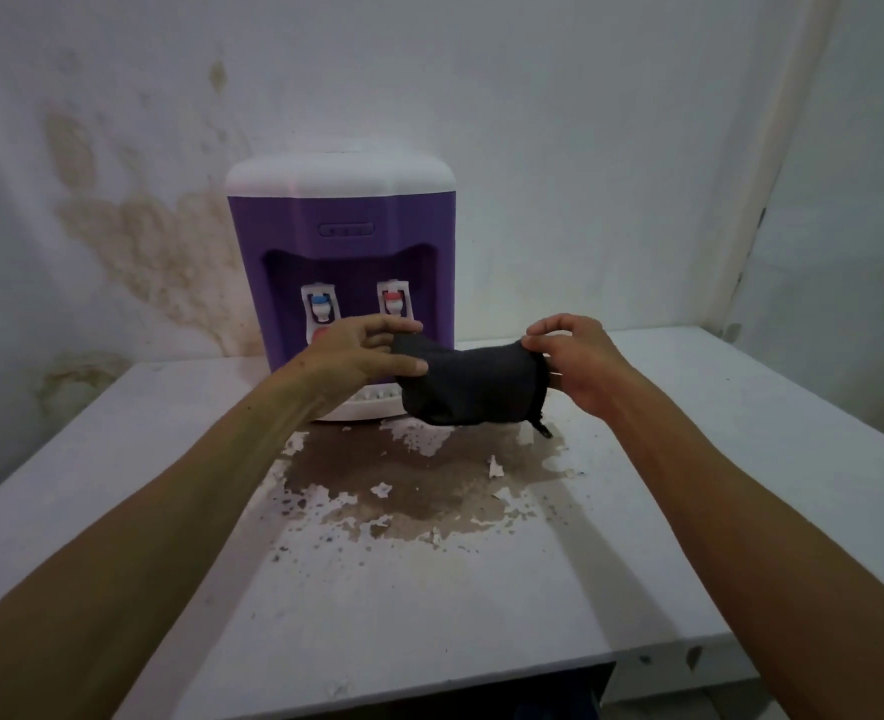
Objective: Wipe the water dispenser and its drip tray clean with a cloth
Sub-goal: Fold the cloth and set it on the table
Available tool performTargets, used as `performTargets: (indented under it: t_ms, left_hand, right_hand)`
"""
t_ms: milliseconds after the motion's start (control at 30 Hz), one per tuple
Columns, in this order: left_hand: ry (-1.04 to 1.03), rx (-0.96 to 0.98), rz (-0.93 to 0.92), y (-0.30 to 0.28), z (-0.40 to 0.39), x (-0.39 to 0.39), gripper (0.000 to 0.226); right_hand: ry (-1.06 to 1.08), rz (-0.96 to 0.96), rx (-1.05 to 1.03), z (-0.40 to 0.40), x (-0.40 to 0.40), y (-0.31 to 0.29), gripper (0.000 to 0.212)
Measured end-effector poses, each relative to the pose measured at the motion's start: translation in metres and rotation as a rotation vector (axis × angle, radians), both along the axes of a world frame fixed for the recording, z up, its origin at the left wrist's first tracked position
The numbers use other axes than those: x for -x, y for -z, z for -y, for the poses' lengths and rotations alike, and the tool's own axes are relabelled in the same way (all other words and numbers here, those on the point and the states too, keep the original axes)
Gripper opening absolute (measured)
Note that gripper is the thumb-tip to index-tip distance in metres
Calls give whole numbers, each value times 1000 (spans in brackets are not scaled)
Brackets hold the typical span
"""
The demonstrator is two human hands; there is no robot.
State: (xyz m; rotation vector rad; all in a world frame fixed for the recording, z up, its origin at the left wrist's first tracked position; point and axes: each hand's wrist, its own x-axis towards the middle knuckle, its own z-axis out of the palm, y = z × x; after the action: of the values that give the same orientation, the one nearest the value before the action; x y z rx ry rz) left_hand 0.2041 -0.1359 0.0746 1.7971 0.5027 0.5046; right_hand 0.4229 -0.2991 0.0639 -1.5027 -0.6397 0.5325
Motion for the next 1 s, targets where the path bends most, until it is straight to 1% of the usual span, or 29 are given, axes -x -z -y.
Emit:
performTargets:
  t_ms: [67,167,233,267,333,433,533,600,633,700,767,800,833,900,967,1000]
  left_hand:
    - [15,-158,-99,-2,2,-1,56]
    - [-72,-199,-73,-4,5,-5,49]
    - [-167,-265,-115,-4,2,-7,42]
    - [-205,-306,-147,-3,-1,-8,40]
    - [-260,-352,-182,-1,-3,-10,37]
    - [-317,-392,-175,0,0,-12,35]
    - [-345,-433,-155,2,1,-15,34]
    - [-328,-483,-158,3,2,-18,33]
    - [-326,-505,-159,4,3,-19,31]
    - [-324,-529,-157,5,3,-23,25]
    - [-302,-513,-182,5,4,-26,18]
    - [-273,-469,-194,6,3,-27,16]
    - [-238,-402,-197,6,3,-28,15]
    - [-180,-227,-160,9,3,-28,16]
    - [-138,-43,-56,16,4,-30,12]
    - [-125,17,-3,21,7,-34,10]
  right_hand:
    - [-36,-1,27,5,-4,-2,15]
    - [-75,13,12,9,-5,-2,14]
    - [-126,-1,23,12,-6,-1,12]
    - [-159,-14,27,15,-5,-1,14]
    - [-186,5,38,17,-4,-1,26]
    - [-125,174,121,16,-4,2,41]
    - [-44,388,230,13,-4,5,42]
    - [6,586,300,14,-1,4,37]
    - [21,666,313,14,0,3,31]
    - [29,746,331,15,0,4,18]
    - [35,776,360,16,-3,6,14]
    - [24,751,366,17,-6,8,13]
    - [-8,680,353,19,-10,10,12]
    - [-108,424,257,26,-16,15,13]
    - [-193,152,137,31,-17,21,10]
    - [-215,69,89,33,-18,25,9]
